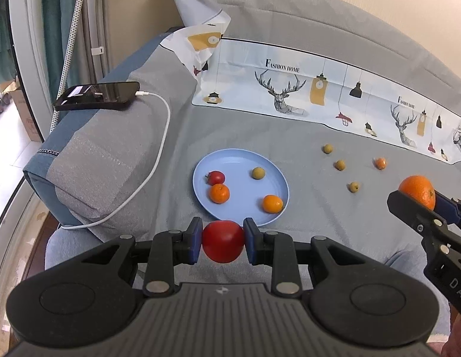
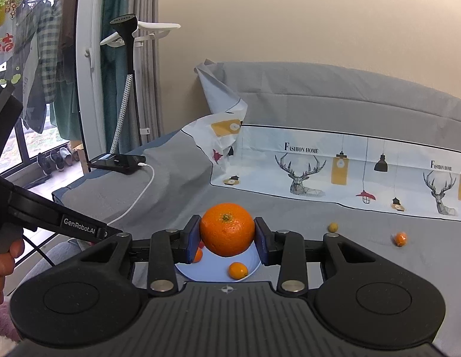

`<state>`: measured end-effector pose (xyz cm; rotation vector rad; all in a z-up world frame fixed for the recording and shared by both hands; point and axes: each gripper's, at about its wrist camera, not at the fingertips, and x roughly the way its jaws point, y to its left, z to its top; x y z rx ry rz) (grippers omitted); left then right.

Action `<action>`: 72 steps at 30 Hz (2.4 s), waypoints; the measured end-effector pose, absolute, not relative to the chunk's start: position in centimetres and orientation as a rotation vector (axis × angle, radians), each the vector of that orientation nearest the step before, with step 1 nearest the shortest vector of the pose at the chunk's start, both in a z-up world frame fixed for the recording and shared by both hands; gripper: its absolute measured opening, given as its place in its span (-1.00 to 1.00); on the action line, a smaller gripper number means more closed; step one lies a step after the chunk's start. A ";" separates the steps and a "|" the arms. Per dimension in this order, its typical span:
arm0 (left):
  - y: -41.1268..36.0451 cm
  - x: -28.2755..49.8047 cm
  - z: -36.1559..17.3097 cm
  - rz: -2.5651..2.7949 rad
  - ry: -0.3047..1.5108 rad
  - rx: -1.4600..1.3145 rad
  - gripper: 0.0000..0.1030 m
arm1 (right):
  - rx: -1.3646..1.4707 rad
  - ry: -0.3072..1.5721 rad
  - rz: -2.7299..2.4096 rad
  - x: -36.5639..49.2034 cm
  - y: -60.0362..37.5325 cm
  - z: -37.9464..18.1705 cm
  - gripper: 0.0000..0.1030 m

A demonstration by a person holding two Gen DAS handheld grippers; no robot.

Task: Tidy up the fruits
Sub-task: 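Carry the red tomato and tangerine over the blue plate with both tools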

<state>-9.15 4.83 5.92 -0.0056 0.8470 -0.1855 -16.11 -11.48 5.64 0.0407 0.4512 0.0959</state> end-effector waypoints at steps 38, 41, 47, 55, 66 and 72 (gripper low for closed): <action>5.0 -7.3 4.0 -0.183 0.893 -0.011 -0.36 | 0.060 0.534 0.107 -14.0 -11.8 3.7 -0.23; 4.9 -6.7 3.8 -0.174 0.888 0.003 -0.36 | 0.066 0.549 0.101 -13.4 -12.0 3.2 -0.23; 4.0 -4.6 3.5 -0.176 0.889 0.011 -0.36 | 0.076 0.578 0.089 -12.0 -12.5 1.9 -0.23; 2.5 -1.0 2.5 -0.178 0.910 0.003 -0.36 | 0.077 0.617 0.089 -9.1 -12.6 0.1 -0.23; 0.7 4.5 -0.8 -0.164 0.970 0.029 -0.36 | 0.066 0.675 0.097 -3.8 -12.6 -3.0 -0.23; -0.4 8.0 -3.8 -0.149 1.016 0.053 -0.36 | 0.059 0.736 0.112 -0.2 -12.5 -6.1 -0.23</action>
